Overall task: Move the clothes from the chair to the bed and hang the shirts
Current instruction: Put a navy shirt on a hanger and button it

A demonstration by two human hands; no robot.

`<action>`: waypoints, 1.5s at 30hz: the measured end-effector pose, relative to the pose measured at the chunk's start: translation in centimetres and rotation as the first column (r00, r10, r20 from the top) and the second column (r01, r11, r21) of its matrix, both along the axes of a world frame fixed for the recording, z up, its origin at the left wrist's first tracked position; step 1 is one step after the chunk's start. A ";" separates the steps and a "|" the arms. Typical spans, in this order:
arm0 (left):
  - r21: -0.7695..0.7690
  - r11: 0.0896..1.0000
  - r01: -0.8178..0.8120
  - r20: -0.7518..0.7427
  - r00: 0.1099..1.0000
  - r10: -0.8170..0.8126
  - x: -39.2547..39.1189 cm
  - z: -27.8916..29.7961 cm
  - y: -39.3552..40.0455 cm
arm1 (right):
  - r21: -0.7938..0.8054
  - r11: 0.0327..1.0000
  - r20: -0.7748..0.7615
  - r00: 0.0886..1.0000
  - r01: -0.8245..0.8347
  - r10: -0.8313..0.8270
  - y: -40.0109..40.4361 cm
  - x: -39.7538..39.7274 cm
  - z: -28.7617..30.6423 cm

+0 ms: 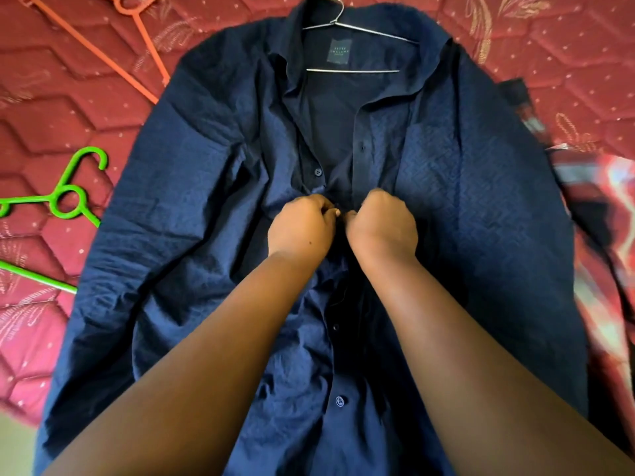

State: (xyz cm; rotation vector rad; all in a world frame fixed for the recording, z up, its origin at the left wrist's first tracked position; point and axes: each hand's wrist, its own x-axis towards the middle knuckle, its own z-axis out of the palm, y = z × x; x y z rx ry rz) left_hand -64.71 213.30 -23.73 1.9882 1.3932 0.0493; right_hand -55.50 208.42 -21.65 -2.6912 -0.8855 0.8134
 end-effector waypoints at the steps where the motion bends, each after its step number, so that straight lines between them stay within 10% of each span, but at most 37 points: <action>1: -0.017 0.999 -0.028 0.005 1.000 0.028 0.1 0.0 0.0 | 0.007 1.000 0.002 1.000 -0.007 0.007 -0.1 0.0 0.1; 6: -0.114 0.972 -0.206 0.118 0.969 0.219 0.6 -0.1 -0.6 | 0.251 0.936 -0.191 0.961 0.246 -0.201 -2.0 0.9 -0.7; 11: -0.043 0.991 -0.126 0.059 0.990 0.129 1.1 0.2 -0.8 | 0.227 0.754 -0.657 0.669 0.616 -0.348 -3.2 2.0 -0.2; 15: -0.023 0.994 -0.110 0.028 0.993 0.111 1.5 1.8 -0.5 | 0.190 0.728 -0.743 0.581 0.659 -0.333 -3.8 2.4 1.0; 21: -0.382 0.881 -0.279 0.350 0.838 0.418 2.3 6.6 -2.0 | 0.194 0.666 -0.802 0.507 0.721 -0.316 -4.4 2.5 2.6; 26: -0.595 0.760 -0.262 0.350 0.767 0.539 3.4 7.8 -3.0 | 0.262 0.684 -0.783 0.564 0.681 -0.262 -4.2 2.6 3.2; 33: -0.358 0.905 -0.228 0.335 0.874 0.352 3.5 3.7 -3.5 | 0.425 0.617 -0.614 0.712 0.663 -0.342 -5.0 2.4 0.9; 45: -0.507 0.826 -0.247 0.365 0.807 0.465 2.3 3.6 -1.8 | 0.515 0.731 -0.292 0.893 0.448 -0.342 -3.0 -0.8 0.7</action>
